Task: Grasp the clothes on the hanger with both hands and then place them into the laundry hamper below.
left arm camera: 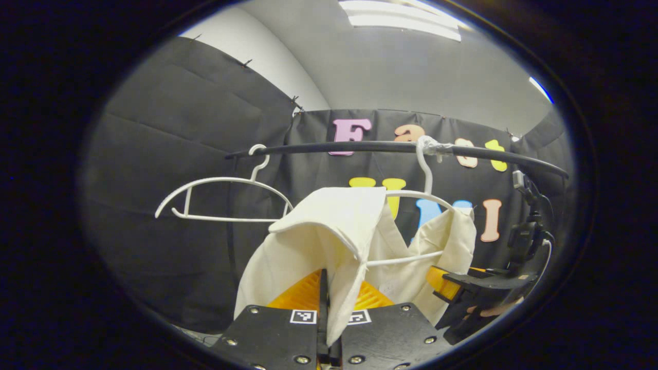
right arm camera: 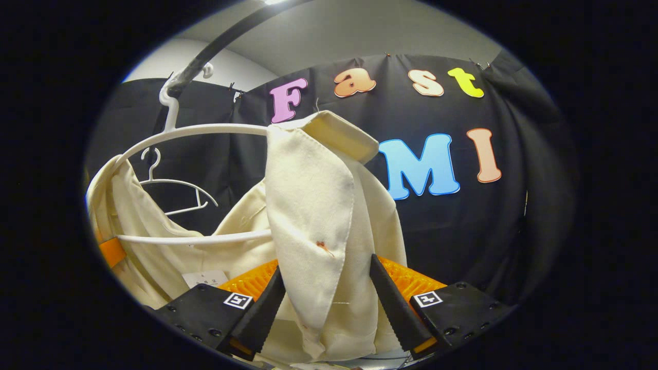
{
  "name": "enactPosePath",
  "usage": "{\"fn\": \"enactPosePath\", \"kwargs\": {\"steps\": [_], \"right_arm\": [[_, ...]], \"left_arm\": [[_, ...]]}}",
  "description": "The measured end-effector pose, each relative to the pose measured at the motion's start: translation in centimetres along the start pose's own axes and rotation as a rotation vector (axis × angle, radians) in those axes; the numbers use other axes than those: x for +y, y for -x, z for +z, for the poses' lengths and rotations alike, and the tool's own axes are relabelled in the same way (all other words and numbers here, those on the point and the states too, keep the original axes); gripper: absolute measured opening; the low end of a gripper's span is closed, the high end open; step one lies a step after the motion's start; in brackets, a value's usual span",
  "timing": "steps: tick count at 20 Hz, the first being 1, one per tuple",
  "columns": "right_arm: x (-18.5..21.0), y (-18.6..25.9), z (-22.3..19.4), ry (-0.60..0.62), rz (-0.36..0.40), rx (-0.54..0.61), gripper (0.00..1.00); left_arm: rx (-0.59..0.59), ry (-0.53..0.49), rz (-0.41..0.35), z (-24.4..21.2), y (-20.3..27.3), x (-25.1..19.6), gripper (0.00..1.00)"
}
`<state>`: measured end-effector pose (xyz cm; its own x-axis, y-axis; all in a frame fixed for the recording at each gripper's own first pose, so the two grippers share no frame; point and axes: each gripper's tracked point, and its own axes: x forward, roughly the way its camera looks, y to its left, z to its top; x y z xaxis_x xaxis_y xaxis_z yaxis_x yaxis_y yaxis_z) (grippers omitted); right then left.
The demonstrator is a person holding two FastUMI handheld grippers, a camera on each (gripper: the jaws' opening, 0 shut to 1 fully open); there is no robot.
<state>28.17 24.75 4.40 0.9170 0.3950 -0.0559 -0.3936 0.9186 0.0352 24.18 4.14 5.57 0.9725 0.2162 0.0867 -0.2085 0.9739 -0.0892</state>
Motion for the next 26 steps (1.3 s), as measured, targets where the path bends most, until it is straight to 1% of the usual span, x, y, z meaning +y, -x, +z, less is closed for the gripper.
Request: {"fn": "enactPosePath", "kwargs": {"steps": [1,2,3,4,6,7,8,9,11,15,17,18,19,20,22,24,26], "right_arm": [[-0.1,-0.1,-0.1,-0.004,0.0,0.003,0.97],[-0.1,-0.1,-0.1,-0.011,0.002,0.002,0.91],[0.1,-0.2,0.0,-0.018,0.013,0.002,0.81],[0.1,-0.3,0.1,-0.02,0.012,-0.002,0.62],[-1.3,0.3,1.3,-0.033,-0.024,-0.051,0.28],[-1.2,0.2,1.9,-0.044,-0.002,-0.075,0.1],[-0.9,0.6,2.2,-0.055,0.024,-0.091,0.06],[-0.9,0.6,2.8,-0.051,0.031,-0.099,0.05],[-2.3,1.1,4.1,0.006,0.001,-0.14,0.02],[-4.7,1.4,6.2,0.095,-0.078,-0.224,0.04],[-5.6,1.4,6.6,0.113,-0.105,-0.238,0.02],[-5.8,1.5,6.8,0.122,-0.112,-0.245,0.05],[-6.2,1.7,7.1,0.14,-0.122,-0.255,0.05],[-6.6,1.8,7.5,0.161,-0.133,-0.265,0.02],[-7.2,1.9,8.0,0.187,-0.152,-0.28,0.02],[-7.8,2.2,8.3,0.213,-0.174,-0.299,0.04],[-8.3,2.5,8.6,0.255,-0.191,-0.319,0.04]], "left_arm": [[0.0,-0.002,0.0,0.1,0.1,0.1,0.02],[0.002,-0.006,0.001,0.1,0.2,0.1,0.02],[0.009,-0.011,-0.001,0.0,0.4,0.1,0.02],[0.026,-0.009,0.001,-0.4,0.2,0.3,0.02],[0.041,0.012,0.001,-0.7,0.0,0.6,0.02],[0.042,0.018,-0.001,-0.6,-0.2,0.7,0.02],[0.049,0.021,-0.011,-0.8,-0.3,0.6,0.02],[0.058,0.027,-0.027,-0.9,-0.2,0.3,0.02],[0.059,0.034,-0.028,-0.8,-0.3,0.5,0.02],[0.043,0.037,0.002,-0.1,-0.4,1.8,0.02],[0.04,0.067,0.021,0.2,-0.6,2.6,0.02],[0.032,0.094,0.021,0.4,-0.5,2.7,0.02],[0.024,0.113,0.015,0.8,-0.3,2.9,0.02],[0.021,0.108,0.017,1.1,-0.1,3.3,0.02],[0.005,0.067,0.024,1.9,0.2,3.6,0.02],[-0.015,0.061,0.001,3.0,0.4,3.4,0.02],[-0.027,0.128,-0.032,3.5,0.6,3.4,0.02]]}}
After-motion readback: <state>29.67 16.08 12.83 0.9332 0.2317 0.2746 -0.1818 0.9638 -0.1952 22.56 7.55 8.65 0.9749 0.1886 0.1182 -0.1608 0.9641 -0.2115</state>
